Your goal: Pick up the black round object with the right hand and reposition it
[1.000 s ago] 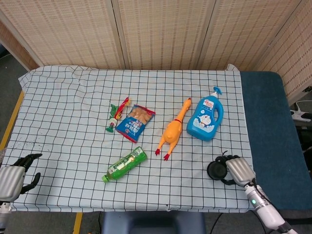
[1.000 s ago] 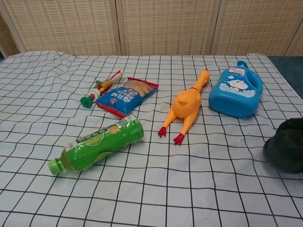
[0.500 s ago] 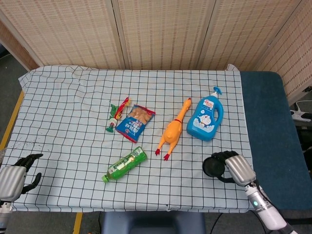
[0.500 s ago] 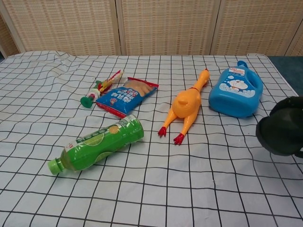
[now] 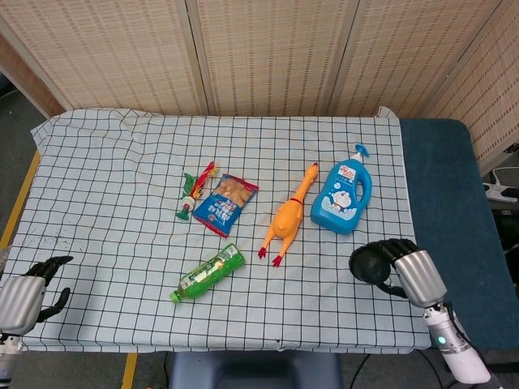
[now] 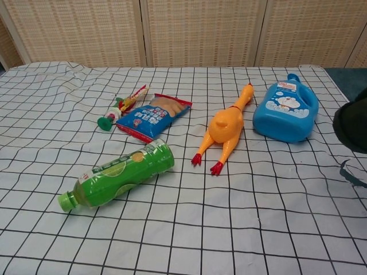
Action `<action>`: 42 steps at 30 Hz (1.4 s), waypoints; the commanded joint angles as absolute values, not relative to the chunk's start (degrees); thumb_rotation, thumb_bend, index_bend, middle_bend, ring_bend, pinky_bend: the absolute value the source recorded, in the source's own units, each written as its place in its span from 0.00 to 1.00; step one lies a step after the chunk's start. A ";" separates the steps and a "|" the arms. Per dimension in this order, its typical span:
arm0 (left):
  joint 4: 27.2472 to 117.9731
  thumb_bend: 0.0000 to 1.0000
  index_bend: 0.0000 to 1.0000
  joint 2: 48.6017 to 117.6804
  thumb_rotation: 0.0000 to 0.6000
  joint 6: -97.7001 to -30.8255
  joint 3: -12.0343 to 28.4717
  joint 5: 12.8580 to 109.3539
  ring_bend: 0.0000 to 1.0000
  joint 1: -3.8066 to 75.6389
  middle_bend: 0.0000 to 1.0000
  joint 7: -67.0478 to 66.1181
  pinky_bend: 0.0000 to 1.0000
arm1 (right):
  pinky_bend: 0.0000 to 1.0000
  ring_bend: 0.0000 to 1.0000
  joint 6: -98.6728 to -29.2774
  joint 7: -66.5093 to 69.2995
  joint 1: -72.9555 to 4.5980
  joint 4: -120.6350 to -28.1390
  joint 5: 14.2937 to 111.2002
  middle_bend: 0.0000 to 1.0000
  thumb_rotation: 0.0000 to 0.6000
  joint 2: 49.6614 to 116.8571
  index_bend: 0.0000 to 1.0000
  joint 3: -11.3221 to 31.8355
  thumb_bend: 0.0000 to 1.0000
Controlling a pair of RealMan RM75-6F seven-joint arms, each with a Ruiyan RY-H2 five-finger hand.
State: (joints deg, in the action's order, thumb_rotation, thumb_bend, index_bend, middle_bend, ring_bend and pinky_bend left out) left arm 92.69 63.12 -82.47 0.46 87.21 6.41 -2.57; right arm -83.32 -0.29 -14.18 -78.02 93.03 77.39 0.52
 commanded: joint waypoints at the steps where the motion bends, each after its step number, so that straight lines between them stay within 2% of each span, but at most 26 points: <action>1: 92.77 0.43 0.22 63.14 1.00 -82.20 0.49 86.96 0.32 6.50 0.26 -2.57 0.63 | 0.35 0.31 -75.34 -19.12 -12.96 -86.31 76.61 0.45 1.00 73.73 0.55 4.71 0.10; 4: 92.73 0.43 0.22 63.14 1.00 -82.09 0.49 87.07 0.32 6.62 0.26 -2.55 0.63 | 0.35 0.31 -78.09 -23.27 -12.92 -85.12 74.90 0.45 1.00 75.82 0.55 6.69 0.10; 8: 92.69 0.43 0.22 63.17 1.00 -82.04 0.50 86.95 0.32 6.61 0.26 -2.46 0.63 | 0.35 0.31 -78.70 -19.84 -13.22 -84.17 77.39 0.45 1.00 76.83 0.55 6.42 0.10; 14: 92.64 0.43 0.22 63.20 1.00 -82.13 0.40 87.20 0.32 6.63 0.26 -2.63 0.63 | 0.35 0.31 -80.09 -5.93 -14.44 -83.14 89.56 0.45 1.00 76.05 0.55 2.34 0.10; 18: 92.58 0.43 0.22 63.22 1.00 -82.28 0.39 87.42 0.32 6.65 0.26 -2.72 0.63 | 0.35 0.31 -84.91 2.83 -14.85 -82.17 98.18 0.45 1.00 76.43 0.55 -0.03 0.10; 22: 92.72 0.43 0.22 63.21 1.00 -82.21 0.43 87.16 0.32 6.62 0.26 -2.58 0.63 | 0.35 0.31 -89.56 6.84 -14.96 -79.20 102.59 0.45 1.00 78.00 0.55 -0.31 0.10; 28: 92.57 0.43 0.22 63.26 1.00 -82.36 0.37 87.31 0.32 6.56 0.26 -2.59 0.63 | 0.35 0.31 -87.21 7.56 -14.75 -76.73 98.95 0.45 1.00 78.30 0.55 0.27 0.10; 36: 92.72 0.43 0.22 63.27 1.00 -82.08 0.37 87.10 0.32 6.65 0.26 -2.82 0.63 | 0.35 0.31 -77.45 -1.59 -14.09 -77.74 86.01 0.45 1.00 77.17 0.55 2.75 0.10; 42: 92.67 0.43 0.22 63.34 1.00 -81.89 0.34 87.03 0.32 6.73 0.26 -2.98 0.63 | 0.35 0.31 -76.95 -5.47 -14.10 -78.61 83.58 0.45 1.00 77.63 0.55 4.07 0.10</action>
State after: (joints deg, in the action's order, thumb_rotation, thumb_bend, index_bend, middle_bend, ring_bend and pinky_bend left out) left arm 92.66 63.33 -81.90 0.34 87.05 6.73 -2.98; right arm -77.29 -5.71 -14.15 -78.06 83.58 77.52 3.41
